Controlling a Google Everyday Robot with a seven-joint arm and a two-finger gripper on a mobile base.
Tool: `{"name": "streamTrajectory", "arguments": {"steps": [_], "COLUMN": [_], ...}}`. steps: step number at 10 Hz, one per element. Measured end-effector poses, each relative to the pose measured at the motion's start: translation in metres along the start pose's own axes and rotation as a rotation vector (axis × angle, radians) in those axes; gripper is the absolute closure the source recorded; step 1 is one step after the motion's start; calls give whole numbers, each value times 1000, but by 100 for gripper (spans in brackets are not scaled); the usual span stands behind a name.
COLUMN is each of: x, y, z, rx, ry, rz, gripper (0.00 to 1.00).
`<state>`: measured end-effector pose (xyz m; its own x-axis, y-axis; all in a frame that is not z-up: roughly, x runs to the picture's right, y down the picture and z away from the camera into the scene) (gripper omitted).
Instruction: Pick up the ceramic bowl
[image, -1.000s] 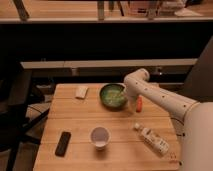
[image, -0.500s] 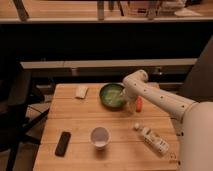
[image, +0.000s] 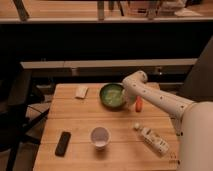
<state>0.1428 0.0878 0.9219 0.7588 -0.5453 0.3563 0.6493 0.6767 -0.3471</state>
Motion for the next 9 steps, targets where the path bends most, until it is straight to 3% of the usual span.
{"name": "streamTrajectory", "arguments": {"steps": [3, 9], "x": [-2, -2], "y": [2, 0], "z": [0, -14], "rx": [-6, -12], "ry": [10, 25], "rz": [-22, -62], "gripper": [95, 96]}}
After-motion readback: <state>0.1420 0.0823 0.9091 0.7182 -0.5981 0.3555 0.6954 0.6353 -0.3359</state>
